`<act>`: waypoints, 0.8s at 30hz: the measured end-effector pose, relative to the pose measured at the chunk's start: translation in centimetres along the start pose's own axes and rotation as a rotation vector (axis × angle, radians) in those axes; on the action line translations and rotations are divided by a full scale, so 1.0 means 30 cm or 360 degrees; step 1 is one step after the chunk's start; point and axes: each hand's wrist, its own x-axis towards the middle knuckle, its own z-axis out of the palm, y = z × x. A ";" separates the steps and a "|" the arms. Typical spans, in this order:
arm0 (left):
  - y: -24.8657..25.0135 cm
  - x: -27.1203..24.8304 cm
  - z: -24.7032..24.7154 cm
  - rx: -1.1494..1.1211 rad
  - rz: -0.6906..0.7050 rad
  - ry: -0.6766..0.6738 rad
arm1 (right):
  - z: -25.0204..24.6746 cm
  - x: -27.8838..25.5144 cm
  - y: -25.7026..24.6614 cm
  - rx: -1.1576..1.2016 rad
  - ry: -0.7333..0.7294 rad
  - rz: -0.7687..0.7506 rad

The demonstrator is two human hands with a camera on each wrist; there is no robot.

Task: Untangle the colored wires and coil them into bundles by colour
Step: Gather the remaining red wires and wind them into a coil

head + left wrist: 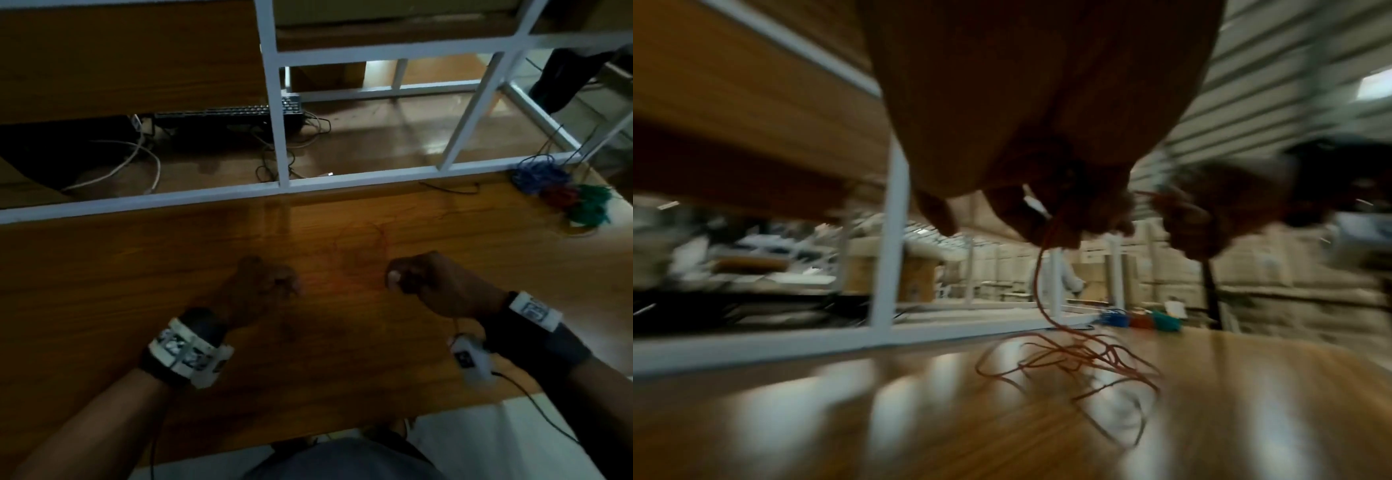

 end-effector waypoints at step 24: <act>-0.038 0.008 0.040 0.0275 -0.0273 0.0408 | 0.248 0.366 -0.102 -0.0701 -0.0025 -0.0428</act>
